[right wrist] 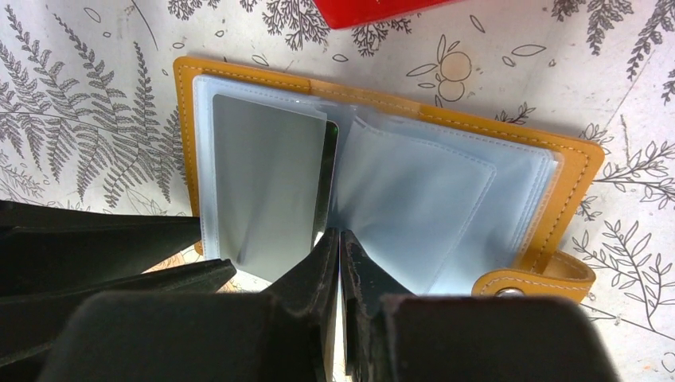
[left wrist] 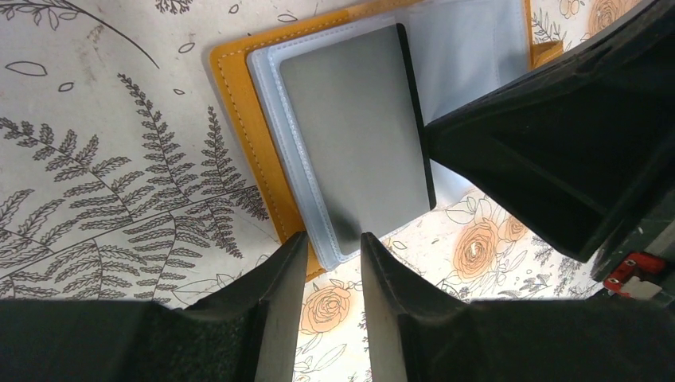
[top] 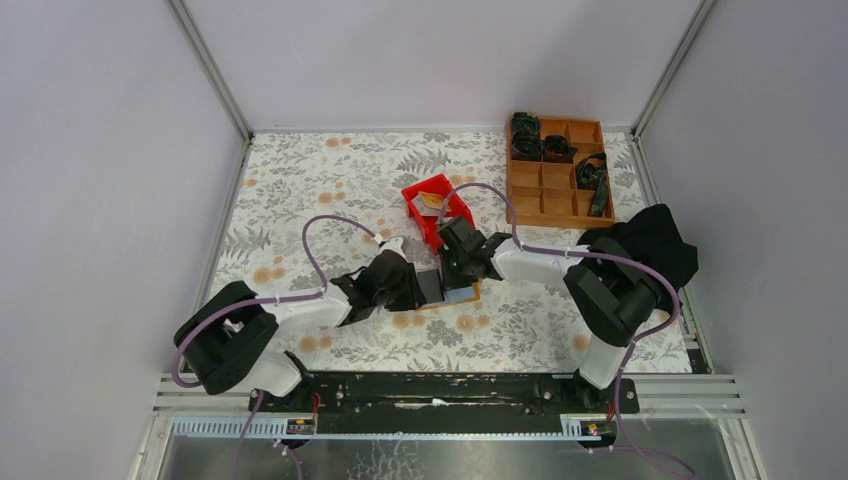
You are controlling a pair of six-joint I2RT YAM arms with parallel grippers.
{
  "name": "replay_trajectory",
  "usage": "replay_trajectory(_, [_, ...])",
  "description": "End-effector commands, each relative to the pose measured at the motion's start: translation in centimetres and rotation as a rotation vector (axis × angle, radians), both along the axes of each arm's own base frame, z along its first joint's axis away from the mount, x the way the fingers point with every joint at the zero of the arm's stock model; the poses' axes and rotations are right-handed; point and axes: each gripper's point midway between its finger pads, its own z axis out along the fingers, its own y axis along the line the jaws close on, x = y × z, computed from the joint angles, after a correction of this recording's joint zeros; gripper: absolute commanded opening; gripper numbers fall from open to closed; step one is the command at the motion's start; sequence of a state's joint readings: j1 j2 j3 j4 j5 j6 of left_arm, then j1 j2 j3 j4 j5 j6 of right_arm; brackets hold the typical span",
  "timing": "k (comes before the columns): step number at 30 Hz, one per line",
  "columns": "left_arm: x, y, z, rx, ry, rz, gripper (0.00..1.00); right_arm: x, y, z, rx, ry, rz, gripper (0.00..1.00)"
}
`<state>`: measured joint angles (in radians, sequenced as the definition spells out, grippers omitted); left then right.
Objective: Put the credit cards into the card holder
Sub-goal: Insert the credit card into the card holder.
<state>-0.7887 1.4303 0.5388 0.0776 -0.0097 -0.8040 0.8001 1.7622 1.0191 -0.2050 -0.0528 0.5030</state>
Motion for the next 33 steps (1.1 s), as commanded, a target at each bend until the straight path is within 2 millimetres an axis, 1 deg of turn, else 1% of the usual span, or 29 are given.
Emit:
replay_trajectory(1, [-0.3,0.7,-1.2,0.022,0.007,-0.017,0.39,0.0,2.1,0.9,0.033,-0.011,0.039,0.11])
replay_trajectory(6, [-0.3,0.8,-1.4,0.017,0.012,-0.022,0.40,0.0,3.0,1.1,0.050,-0.011,0.053,0.11])
replay_trajectory(10, [-0.3,0.9,-1.4,0.017,0.013,-0.026,0.41,0.0,3.1,1.2,0.046,-0.012,0.056,0.11])
replay_trajectory(15, [-0.4,0.9,-1.9,0.020,0.025,-0.030,0.39,0.0,2.4,1.4,0.012,-0.026,0.053,0.20])
replay_trajectory(18, [-0.5,1.1,-2.4,0.026,0.038,-0.025,0.36,0.0,1.6,1.6,-0.023,-0.036,0.048,0.29])
replay_trajectory(20, [-0.6,1.1,-2.6,0.026,0.043,-0.023,0.36,0.2,1.1,2.0,-0.042,-0.053,0.045,0.35])
replay_trajectory(21, [-0.6,1.2,-2.7,0.027,0.044,-0.019,0.35,0.3,0.9,2.3,-0.050,-0.061,0.043,0.36])
replay_trajectory(25, [-0.6,1.4,-2.9,0.028,0.047,-0.005,0.34,0.8,0.2,3.5,-0.082,-0.101,0.045,0.38])
replay_trajectory(29, [-0.4,1.4,-2.5,0.026,0.037,0.003,0.35,1.7,-0.2,5.3,-0.106,-0.150,0.047,0.40])
replay_trajectory(33, [-0.3,1.5,-2.0,0.015,0.025,0.013,0.39,2.9,-0.7,7.2,-0.138,-0.213,0.034,0.40])
